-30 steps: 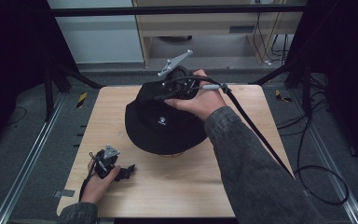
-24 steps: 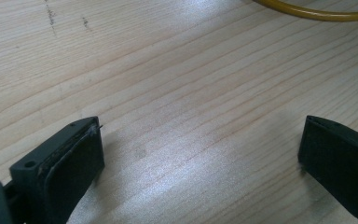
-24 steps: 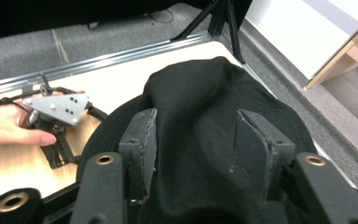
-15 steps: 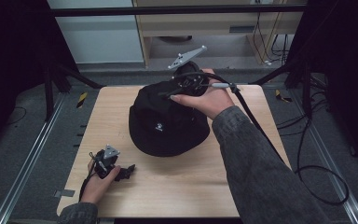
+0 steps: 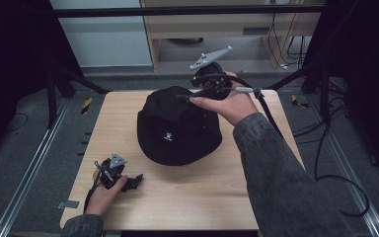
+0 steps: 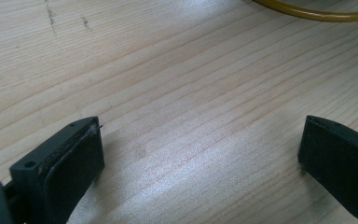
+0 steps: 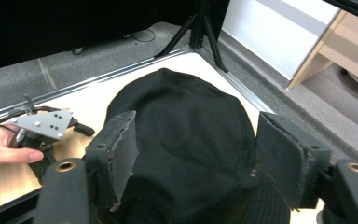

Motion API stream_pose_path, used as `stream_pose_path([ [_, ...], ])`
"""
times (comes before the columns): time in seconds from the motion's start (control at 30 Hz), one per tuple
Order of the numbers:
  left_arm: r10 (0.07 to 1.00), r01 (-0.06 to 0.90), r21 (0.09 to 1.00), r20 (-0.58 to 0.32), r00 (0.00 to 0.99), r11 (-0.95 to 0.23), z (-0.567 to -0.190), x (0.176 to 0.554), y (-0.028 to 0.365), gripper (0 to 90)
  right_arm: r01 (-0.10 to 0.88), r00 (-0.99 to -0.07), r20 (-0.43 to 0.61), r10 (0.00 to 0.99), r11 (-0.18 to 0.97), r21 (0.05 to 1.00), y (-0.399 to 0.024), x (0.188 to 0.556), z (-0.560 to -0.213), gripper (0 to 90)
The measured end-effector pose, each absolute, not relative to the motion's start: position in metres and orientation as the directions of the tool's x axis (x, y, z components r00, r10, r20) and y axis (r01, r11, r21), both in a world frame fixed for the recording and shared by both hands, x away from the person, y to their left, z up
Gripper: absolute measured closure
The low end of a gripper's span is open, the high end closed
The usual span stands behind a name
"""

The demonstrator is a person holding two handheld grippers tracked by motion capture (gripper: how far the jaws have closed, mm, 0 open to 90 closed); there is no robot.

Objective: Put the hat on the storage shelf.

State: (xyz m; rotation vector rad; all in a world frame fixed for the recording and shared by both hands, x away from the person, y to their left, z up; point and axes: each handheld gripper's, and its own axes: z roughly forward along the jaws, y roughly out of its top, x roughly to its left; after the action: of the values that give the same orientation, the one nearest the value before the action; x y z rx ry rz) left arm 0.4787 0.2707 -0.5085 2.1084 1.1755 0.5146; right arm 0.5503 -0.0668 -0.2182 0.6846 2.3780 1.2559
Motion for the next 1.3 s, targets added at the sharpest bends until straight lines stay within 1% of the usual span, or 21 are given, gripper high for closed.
stream_pose_path([
  [0.07,0.855,0.595,0.71,0.021,0.519,-0.378,-0.509,0.479,0.271,0.0,0.256,-0.805,-0.087,0.586,0.476,0.842,-0.072,0.551,-0.22,23.0],
  [0.1,0.855,0.595,0.71,0.021,0.519,-0.378,-0.509,0.479,0.271,0.0,0.256,-0.805,-0.087,0.586,0.476,0.842,-0.072,0.551,-0.22,23.0],
  [0.27,0.855,0.595,0.709,0.02,0.519,-0.378,-0.509,0.479,0.271,0.0,0.275,-0.781,-0.072,0.62,0.446,0.852,-0.083,0.552,-0.223,15.5],
  [0.43,0.855,0.595,0.709,0.021,0.519,-0.378,-0.509,0.479,0.271,0.0,0.295,-0.762,-0.049,0.645,0.414,0.861,-0.095,0.553,-0.225,11.5],
  [0.8,0.855,0.595,0.71,0.02,0.518,-0.378,-0.509,0.479,0.271,0.0,0.319,-0.739,-0.03,0.673,0.389,0.864,-0.117,0.551,-0.232,7.1],
  [1.3,0.855,0.593,0.711,0.021,0.518,-0.377,-0.509,0.479,0.271,0.0,0.34,-0.711,-0.014,0.703,0.361,0.868,-0.145,0.548,-0.245,4.7],
])
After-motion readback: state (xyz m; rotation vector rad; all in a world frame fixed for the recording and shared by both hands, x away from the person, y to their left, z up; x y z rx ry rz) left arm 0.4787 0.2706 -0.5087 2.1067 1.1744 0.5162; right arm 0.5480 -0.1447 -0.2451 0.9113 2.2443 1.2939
